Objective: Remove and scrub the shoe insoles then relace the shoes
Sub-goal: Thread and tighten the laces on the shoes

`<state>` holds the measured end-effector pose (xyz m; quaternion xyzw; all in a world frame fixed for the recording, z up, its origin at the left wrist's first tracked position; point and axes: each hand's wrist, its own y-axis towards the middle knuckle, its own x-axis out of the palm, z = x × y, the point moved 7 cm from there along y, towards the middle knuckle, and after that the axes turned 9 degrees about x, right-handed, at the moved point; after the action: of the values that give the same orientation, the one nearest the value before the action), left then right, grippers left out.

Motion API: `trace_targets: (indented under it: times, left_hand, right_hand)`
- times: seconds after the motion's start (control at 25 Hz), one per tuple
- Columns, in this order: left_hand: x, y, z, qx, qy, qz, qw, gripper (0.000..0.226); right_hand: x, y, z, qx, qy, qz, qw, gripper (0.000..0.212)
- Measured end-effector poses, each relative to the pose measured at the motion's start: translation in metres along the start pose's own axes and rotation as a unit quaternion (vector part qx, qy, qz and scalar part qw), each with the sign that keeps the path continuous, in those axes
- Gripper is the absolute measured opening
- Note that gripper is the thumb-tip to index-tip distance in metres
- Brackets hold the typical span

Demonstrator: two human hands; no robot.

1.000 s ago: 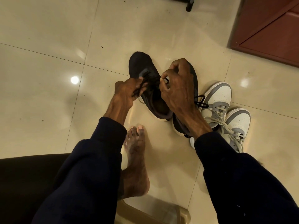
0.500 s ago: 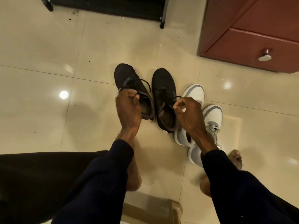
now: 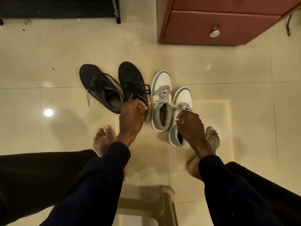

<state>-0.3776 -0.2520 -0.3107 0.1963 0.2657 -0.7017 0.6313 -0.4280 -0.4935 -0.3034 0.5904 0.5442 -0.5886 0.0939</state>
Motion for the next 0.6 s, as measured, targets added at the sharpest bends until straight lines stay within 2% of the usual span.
trace_targets:
  times: [0.08,0.16,0.32,0.48,0.6]
  left_hand:
    - [0.027,-0.014,0.026,0.028,0.002,-0.076,0.997,0.01]
    - [0.058,-0.029,0.043,0.06,0.066,-0.137,0.986,0.011]
    - [0.102,-0.049,0.045,0.078,0.237,-0.211,0.945,0.035]
    - [0.126,-0.054,0.043,0.082,0.322,-0.25,0.909,0.036]
    - [0.132,-0.046,0.038,0.092,0.329,-0.25,0.906,0.026]
  right_hand:
    - [0.008,-0.007,0.02,0.022,-0.031,-0.041,0.998,0.01]
    - [0.018,-0.015,0.035,0.034,-0.061,-0.072,0.995,0.025]
    - [0.042,-0.033,0.055,0.018,-0.128,-0.093,0.987,0.051]
    - [0.059,-0.041,0.06,-0.032,-0.155,-0.05,0.986,0.055]
    - [0.064,-0.038,0.056,-0.059,-0.171,-0.014,0.983,0.047]
